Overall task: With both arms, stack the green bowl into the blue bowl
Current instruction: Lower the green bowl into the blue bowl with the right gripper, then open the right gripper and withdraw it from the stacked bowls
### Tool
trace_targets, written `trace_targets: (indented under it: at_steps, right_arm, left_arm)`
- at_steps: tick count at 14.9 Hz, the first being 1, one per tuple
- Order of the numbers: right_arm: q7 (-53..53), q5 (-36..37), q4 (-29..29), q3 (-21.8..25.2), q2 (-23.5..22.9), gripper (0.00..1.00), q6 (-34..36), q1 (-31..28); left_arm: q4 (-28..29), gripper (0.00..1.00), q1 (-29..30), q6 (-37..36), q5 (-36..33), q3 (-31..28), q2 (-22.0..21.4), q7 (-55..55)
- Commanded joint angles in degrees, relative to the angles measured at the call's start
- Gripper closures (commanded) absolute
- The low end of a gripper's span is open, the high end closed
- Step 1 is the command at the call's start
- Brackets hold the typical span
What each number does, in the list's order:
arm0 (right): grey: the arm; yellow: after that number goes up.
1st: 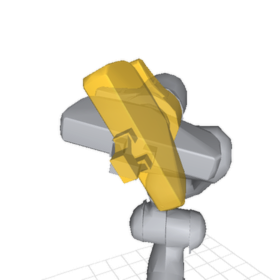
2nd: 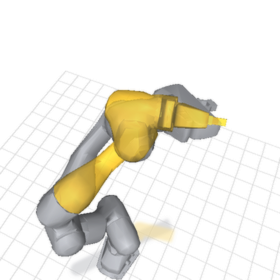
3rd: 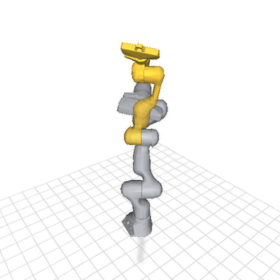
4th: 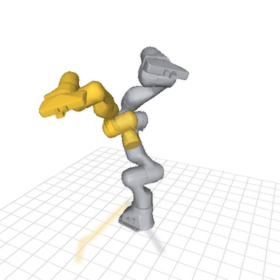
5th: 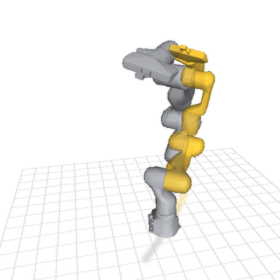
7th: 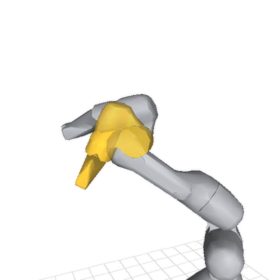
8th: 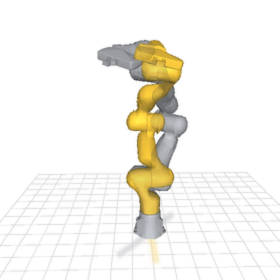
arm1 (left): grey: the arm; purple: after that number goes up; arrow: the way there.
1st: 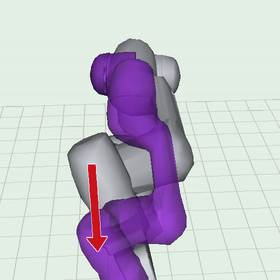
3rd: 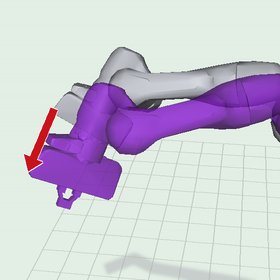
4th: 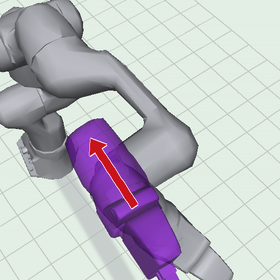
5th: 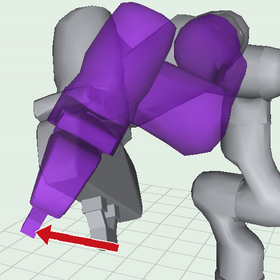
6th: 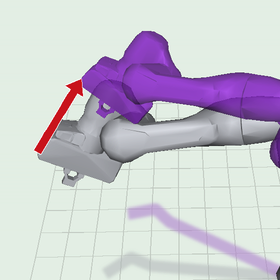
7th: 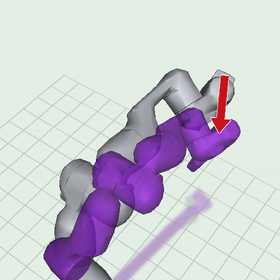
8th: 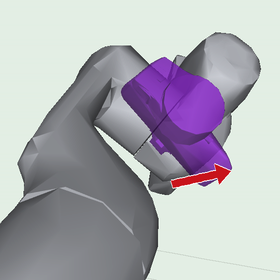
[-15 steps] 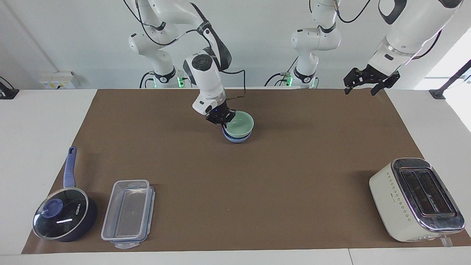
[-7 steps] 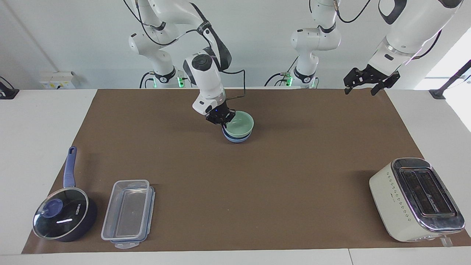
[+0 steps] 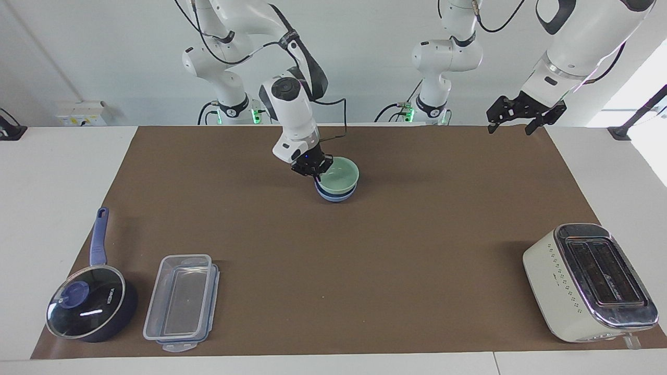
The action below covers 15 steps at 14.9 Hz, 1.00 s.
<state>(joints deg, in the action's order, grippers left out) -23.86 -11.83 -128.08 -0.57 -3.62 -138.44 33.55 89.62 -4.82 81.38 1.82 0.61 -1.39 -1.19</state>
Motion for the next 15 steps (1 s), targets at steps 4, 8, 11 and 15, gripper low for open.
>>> trace_targets:
  at_steps: [4, 8, 11, 15]
  right_arm:
    - [1.80, -0.12, -0.77, 0.13, 0.54, 0.72, -0.86, -0.24]
    - [1.62, -0.12, 0.46, 0.30, 0.54, 0.00, -0.51, -0.42]
    - [1.71, -0.12, 0.63, 0.39, 3.87, 0.00, 1.94, -3.92]
    - [2.93, 0.23, 0.63, 0.48, 9.23, 0.00, 7.47, -10.60]
  left_arm:
    - [0.82, 0.00, -0.01, -0.53, -1.21, 0.01, -1.16, 0.14]
    - [0.82, 0.00, -0.01, -0.53, -1.29, 0.01, -1.16, 0.14]
    - [0.82, 0.00, -0.01, -0.53, -1.29, 0.01, -1.16, 0.14]
    - [0.82, 0.00, -0.01, -0.53, -1.21, 0.01, -1.16, 0.14]
